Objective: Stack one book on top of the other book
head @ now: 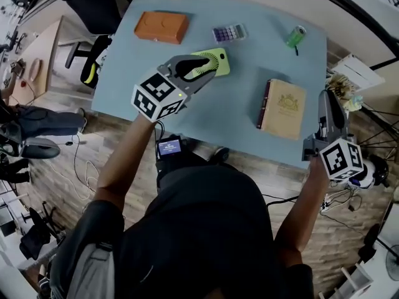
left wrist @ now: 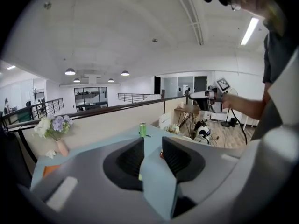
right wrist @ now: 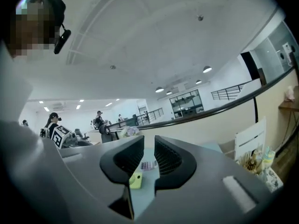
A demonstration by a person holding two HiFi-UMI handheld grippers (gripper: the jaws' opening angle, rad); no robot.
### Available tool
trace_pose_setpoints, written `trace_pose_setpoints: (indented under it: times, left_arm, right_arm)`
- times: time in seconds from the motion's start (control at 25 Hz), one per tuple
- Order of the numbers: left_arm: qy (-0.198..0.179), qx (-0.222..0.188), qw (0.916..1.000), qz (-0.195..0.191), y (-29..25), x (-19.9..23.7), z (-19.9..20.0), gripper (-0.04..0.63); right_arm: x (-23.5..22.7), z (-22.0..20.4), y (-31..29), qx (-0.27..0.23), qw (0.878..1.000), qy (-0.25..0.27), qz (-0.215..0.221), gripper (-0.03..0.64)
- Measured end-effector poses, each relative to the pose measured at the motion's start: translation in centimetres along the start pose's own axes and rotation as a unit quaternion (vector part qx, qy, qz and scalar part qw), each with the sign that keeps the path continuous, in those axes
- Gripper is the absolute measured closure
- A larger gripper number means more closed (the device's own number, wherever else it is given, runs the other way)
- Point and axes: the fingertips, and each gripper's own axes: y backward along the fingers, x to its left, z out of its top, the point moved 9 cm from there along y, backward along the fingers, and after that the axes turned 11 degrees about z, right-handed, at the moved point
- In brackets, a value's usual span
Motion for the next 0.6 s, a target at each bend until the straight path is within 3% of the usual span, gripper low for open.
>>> trace_pose_setpoints:
  times: [0.4, 0.6]
  left_arm:
    - [-0.037, -0.069, 0.9962, 0.039, 8.7, 0.7, 2.8, 0.417]
    - [-0.048, -0.095, 0.9924, 0.062, 12.7, 1.7, 3.3, 0.417]
  right_arm:
    - [9.8, 6.1, -1.2, -0.021, 0.993, 0.054, 0.101, 0.565]
    - [13.7, 7.4, -1.9, -0.021, 0.989, 0.080, 0.124, 0.565]
